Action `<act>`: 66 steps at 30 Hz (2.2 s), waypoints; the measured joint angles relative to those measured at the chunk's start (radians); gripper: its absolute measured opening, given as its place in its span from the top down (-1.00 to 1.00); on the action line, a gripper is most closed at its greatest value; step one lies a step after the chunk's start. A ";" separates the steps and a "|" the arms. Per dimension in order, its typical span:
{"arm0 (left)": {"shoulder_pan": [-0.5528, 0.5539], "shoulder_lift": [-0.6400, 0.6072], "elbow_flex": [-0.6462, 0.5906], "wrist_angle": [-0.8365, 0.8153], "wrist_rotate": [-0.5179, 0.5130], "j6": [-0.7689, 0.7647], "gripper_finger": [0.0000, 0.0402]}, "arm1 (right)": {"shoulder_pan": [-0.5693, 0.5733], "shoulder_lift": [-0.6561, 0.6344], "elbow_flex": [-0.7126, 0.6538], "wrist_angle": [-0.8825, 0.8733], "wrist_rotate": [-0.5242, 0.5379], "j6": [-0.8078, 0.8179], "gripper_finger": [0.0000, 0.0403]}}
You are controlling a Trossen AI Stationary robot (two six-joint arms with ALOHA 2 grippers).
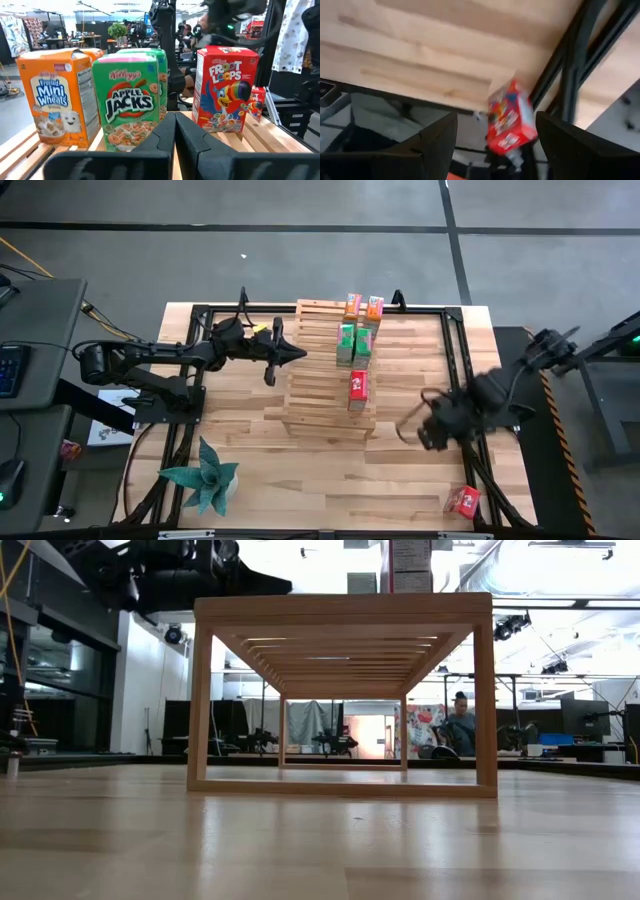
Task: Stack cereal on shelf
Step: Put the red cereal box on the shelf aligned with the red cereal box
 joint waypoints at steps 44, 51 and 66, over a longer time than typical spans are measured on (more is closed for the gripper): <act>0.000 0.000 0.024 0.025 0.000 -0.006 1.00 | 0.431 0.424 0.000 0.364 -0.201 0.578 -0.30; 0.000 0.000 0.024 0.025 0.000 -0.006 1.00 | 0.441 0.424 0.000 0.346 -0.153 0.552 -0.30; 0.000 0.000 0.024 0.032 0.000 -0.006 1.00 | 0.453 0.421 0.002 0.276 -0.064 0.357 -0.30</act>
